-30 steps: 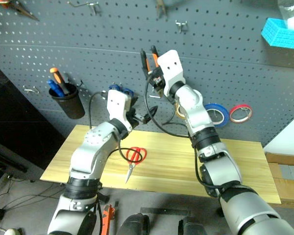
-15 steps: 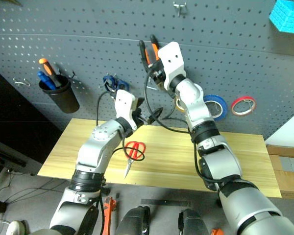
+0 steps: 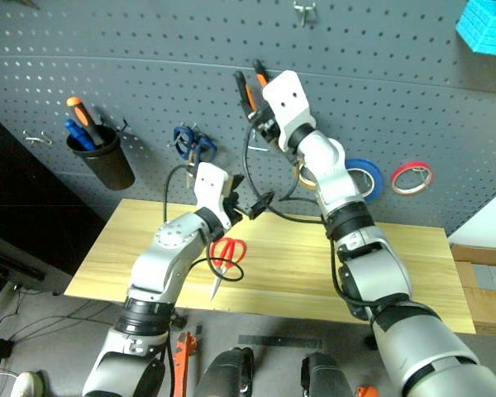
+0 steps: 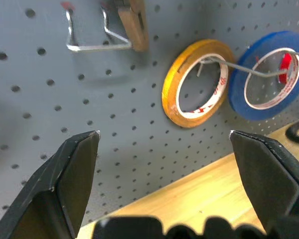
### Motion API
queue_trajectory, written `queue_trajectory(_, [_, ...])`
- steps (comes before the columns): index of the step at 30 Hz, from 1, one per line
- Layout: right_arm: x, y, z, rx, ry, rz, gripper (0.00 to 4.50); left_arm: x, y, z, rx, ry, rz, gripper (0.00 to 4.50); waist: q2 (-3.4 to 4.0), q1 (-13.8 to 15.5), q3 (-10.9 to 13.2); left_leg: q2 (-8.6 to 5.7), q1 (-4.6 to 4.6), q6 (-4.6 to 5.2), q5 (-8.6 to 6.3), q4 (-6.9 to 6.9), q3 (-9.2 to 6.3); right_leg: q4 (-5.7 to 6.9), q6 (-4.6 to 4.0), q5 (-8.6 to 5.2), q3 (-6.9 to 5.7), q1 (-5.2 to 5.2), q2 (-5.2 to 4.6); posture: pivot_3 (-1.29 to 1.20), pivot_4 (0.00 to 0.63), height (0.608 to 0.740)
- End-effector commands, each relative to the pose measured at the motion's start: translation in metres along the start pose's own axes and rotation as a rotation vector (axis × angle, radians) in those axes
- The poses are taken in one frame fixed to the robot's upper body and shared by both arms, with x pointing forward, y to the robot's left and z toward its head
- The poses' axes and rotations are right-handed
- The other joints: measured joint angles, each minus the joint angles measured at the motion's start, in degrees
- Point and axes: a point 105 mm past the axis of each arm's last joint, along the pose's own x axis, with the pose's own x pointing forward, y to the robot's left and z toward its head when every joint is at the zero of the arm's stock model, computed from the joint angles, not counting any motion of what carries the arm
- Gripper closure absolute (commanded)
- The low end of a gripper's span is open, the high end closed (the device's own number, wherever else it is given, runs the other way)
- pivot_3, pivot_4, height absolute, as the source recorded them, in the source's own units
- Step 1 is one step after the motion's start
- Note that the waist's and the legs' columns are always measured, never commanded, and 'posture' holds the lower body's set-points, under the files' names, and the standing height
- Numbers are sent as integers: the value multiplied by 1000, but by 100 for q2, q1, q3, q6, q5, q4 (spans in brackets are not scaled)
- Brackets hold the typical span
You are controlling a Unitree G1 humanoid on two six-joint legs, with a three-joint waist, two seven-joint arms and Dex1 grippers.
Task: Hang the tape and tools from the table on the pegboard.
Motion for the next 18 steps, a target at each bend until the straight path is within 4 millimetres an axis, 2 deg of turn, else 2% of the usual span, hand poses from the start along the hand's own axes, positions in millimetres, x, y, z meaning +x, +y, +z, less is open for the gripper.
queue_trajectory(1, [2, -25, 24, -68, -32, -70, 1700, -1, -3, 18, 29, -66, 2, 0, 0, 2, 0, 0, 0, 0, 0, 0, 0, 0, 0, 0, 0, 0, 0, 206, 209, 740])
queue_trajectory(12, [-4, -19, 43, -17, -34, -67, 1700, -3, 2, 20, 34, -74, 22, 0, -1, 7, 0, -4, -24, -1, -1, -6, -2, -8, 1, 1, -5, -15, -6, 195, 185, 740])
queue_trajectory(18, [-28, -8, 51, 45, -13, -98, 1700, -7, 1, 20, 30, -79, 29, 0, -2, 17, -1, -4, -35, -10, -6, -18, -5, -18, 1, 0, -10, -23, -7, 174, 159, 740])
